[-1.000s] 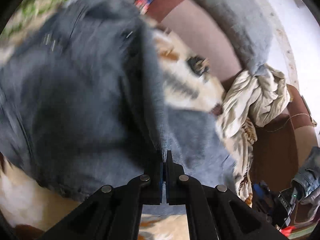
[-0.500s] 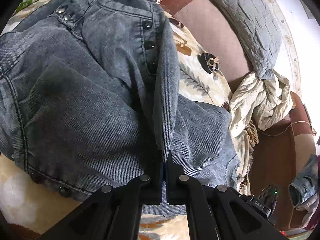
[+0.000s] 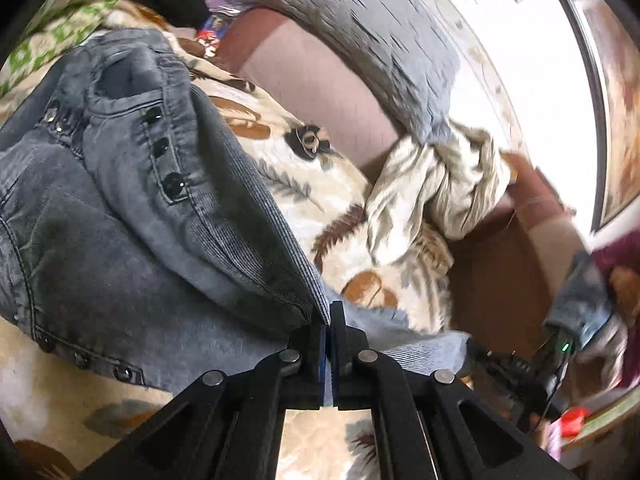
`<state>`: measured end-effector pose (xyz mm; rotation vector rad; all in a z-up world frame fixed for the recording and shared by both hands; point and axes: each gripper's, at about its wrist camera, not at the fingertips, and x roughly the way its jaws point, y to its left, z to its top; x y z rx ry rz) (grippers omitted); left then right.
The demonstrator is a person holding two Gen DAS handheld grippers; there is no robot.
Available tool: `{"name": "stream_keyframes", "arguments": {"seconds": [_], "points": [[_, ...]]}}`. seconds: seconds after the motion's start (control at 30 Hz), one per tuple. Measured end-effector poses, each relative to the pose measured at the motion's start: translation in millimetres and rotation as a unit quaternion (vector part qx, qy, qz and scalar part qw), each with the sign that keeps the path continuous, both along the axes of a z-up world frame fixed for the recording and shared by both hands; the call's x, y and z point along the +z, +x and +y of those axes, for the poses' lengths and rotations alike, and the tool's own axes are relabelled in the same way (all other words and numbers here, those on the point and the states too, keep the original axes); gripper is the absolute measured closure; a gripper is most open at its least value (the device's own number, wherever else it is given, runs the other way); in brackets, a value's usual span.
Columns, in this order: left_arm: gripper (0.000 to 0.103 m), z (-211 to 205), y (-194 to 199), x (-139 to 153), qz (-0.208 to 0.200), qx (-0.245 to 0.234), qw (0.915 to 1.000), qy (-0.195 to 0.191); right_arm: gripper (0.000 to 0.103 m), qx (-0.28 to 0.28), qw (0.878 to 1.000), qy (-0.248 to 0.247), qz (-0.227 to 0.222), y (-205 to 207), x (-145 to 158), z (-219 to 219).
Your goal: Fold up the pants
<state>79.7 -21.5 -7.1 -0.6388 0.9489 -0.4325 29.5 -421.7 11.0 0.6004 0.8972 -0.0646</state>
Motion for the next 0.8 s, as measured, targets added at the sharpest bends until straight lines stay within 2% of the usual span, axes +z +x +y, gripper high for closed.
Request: {"name": "stream_keyframes", "arguments": {"seconds": [0.07, 0.17, 0.2, 0.23, 0.3, 0.37, 0.4, 0.43, 0.47, 0.6, 0.67, 0.73, 0.77, 0.8], "points": [[0.101, -6, 1, -21, 0.034, -0.006, 0.9993, 0.016, 0.096, 0.002, 0.998, -0.036, 0.048, 7, -18, 5], [0.102, -9, -2, -52, 0.094, -0.006, 0.9948, 0.038, 0.092, 0.026, 0.985, -0.027, 0.170, 21, -71, 3], [0.102, -8, -4, -58, 0.105, -0.004, 0.9933, 0.048, 0.092, 0.031, 0.979, -0.025, 0.198, 21, -85, 5], [0.101, -10, -6, -61, 0.111, -0.001, 0.9923, 0.056, 0.092, 0.033, 0.977, -0.025, 0.207, 21, -89, 5], [0.099, -11, -10, -68, 0.126, 0.003, 0.9896, 0.070, 0.089, 0.034, 0.977, -0.031, 0.206, 20, -84, 6], [0.099, -11, -10, -72, 0.132, 0.001, 0.9887, 0.071, 0.079, 0.019, 0.981, -0.041, 0.190, 19, -69, 5], [0.099, -14, -10, -73, 0.132, 0.001, 0.9886, 0.072, 0.063, 0.015, 0.983, -0.055, 0.175, 20, -59, 6], [0.099, -15, -7, -70, 0.134, 0.001, 0.9884, 0.071, 0.042, 0.011, 0.985, -0.067, 0.157, 23, -48, 7], [0.099, -15, -7, -70, 0.136, 0.002, 0.9881, 0.071, 0.036, 0.007, 0.986, -0.074, 0.146, 29, -37, 5], [0.099, -17, -6, -69, 0.141, 0.000, 0.9873, 0.073, 0.035, 0.008, 0.987, -0.085, 0.138, 74, -18, -11], [0.099, -14, -7, -71, 0.145, 0.001, 0.9868, 0.071, 0.035, 0.005, 0.985, -0.062, 0.158, 91, -35, -19], [0.099, -12, -6, -73, 0.147, 0.000, 0.9868, 0.068, 0.035, 0.010, 0.987, -0.044, 0.157, 95, -56, -13], [0.099, -15, -4, -73, 0.147, 0.000, 0.9868, 0.068, 0.036, 0.011, 0.984, -0.045, 0.171, 95, -70, -9], [0.099, -15, -4, -73, 0.148, 0.001, 0.9867, 0.067, 0.044, 0.015, 0.981, -0.053, 0.187, 97, -79, -7]]}}
